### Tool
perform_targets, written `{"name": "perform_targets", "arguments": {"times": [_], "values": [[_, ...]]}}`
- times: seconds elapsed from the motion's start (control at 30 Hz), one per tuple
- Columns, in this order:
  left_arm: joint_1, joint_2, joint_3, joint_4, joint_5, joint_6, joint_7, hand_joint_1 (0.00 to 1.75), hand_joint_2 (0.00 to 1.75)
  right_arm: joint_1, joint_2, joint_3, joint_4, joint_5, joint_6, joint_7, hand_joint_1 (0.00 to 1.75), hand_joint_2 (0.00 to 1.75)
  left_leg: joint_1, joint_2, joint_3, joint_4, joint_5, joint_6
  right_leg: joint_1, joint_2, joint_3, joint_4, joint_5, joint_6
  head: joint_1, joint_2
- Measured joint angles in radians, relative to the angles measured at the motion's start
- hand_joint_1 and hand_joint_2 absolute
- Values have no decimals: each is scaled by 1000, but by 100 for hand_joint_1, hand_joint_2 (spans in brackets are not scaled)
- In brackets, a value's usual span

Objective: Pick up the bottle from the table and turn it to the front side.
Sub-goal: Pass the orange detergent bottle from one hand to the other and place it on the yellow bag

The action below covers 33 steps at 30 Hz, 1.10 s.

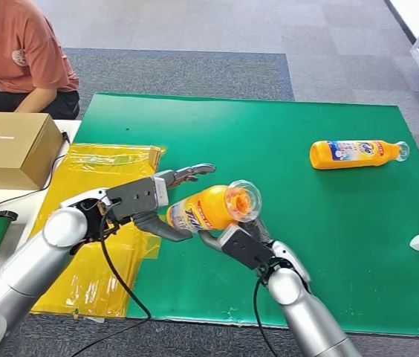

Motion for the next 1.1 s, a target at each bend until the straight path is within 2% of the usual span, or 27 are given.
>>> {"name": "perform_targets", "arguments": {"times": [0.5, 1.1], "values": [[-67, -38, -74, 0, 39, -8, 24, 0, 175, -62, 34, 8, 158, 19, -17, -8, 175, 175, 0, 0, 0, 0, 0, 0, 0, 0, 0, 0, 0, 0, 0, 0], [-98, -20, -127, 33, 31, -1, 53, 0, 175, -83, 34, 9, 122, 32, -15, 8, 175, 175, 0, 0, 0, 0, 0, 0, 0, 0, 0, 0, 0, 0, 0, 0]]}}
